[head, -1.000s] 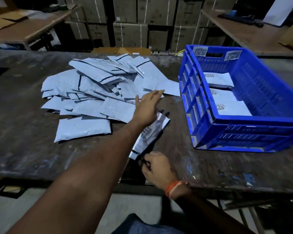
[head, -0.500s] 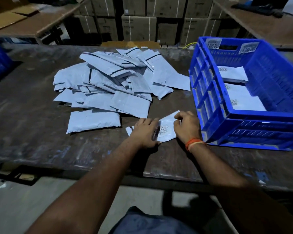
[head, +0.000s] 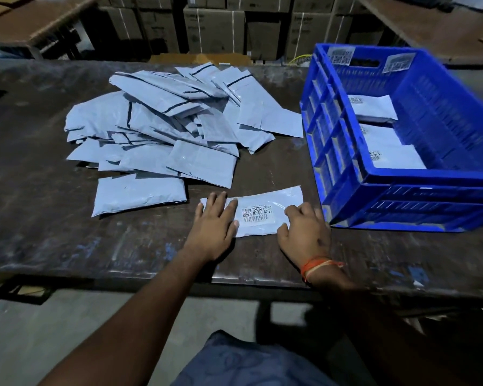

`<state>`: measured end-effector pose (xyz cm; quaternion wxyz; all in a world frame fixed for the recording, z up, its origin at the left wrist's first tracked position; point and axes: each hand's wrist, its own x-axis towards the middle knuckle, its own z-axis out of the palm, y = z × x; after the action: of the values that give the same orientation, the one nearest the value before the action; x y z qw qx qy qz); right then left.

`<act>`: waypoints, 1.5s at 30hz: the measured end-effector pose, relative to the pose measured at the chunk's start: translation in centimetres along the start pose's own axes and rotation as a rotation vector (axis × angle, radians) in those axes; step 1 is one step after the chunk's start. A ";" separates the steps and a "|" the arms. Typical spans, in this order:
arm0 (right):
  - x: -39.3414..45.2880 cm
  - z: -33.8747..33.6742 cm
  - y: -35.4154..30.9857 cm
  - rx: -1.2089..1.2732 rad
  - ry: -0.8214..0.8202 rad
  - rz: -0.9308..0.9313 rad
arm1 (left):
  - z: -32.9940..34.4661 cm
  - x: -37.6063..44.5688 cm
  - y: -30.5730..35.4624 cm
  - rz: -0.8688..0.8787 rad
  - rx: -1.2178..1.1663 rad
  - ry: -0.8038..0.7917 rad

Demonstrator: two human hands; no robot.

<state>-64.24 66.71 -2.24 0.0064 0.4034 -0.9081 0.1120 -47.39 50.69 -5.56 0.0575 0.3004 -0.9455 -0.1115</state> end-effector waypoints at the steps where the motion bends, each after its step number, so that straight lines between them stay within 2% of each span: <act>1: -0.4 0.0 0.0 -0.009 0.004 0.002 | -0.2 -0.1 -0.5 0.040 0.005 0.003; 4: -0.3 -0.1 -0.3 0.035 0.059 -0.008 | -0.7 0.3 -0.8 0.074 0.026 0.014; 8: 1.4 0.2 -1.8 0.119 0.137 -0.186 | -1.2 1.4 2.1 -0.068 -0.029 0.082; 12: 3.0 1.9 -2.6 0.000 -0.073 -0.282 | -0.2 1.7 4.6 -0.106 -0.047 0.075; 14: 2.9 2.8 -2.2 -0.105 -0.120 -0.298 | 0.6 1.5 4.4 -0.120 0.008 0.059; 17: 2.5 3.1 -1.4 -0.135 -0.104 -0.262 | 0.8 1.2 3.1 -0.125 0.088 0.029; 25: 1.9 2.6 1.2 -0.086 -0.113 -0.058 | -0.4 0.4 -0.2 -0.255 0.063 0.017; 29: 1.7 2.0 0.8 -0.031 -0.020 0.059 | -1.2 -0.1 1.0 -0.400 0.067 0.136; 32: 1.3 1.1 0.5 0.033 0.064 0.113 | -2.0 -0.7 2.3 -0.507 -0.050 0.214; 36: 1.6 0.8 0.3 0.262 -0.001 0.157 | -3.4 -0.5 3.4 -0.573 -0.232 0.113; 39: 2.1 0.4 0.2 0.524 -0.013 0.214 | -3.8 0.5 2.5 -0.637 -0.497 0.099; 43: 2.1 -0.1 0.5 0.798 -0.028 0.225 | -4.5 1.0 1.0 -0.628 -1.049 0.133; 45: 2.4 -0.8 0.7 0.897 -0.023 0.183 | -5.8 1.3 0.1 -0.591 -1.181 0.124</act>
<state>-66.43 65.53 -1.36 -0.1889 0.2857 -0.8018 0.4897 -47.47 49.05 0.12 0.2339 0.4711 -0.5980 -0.6048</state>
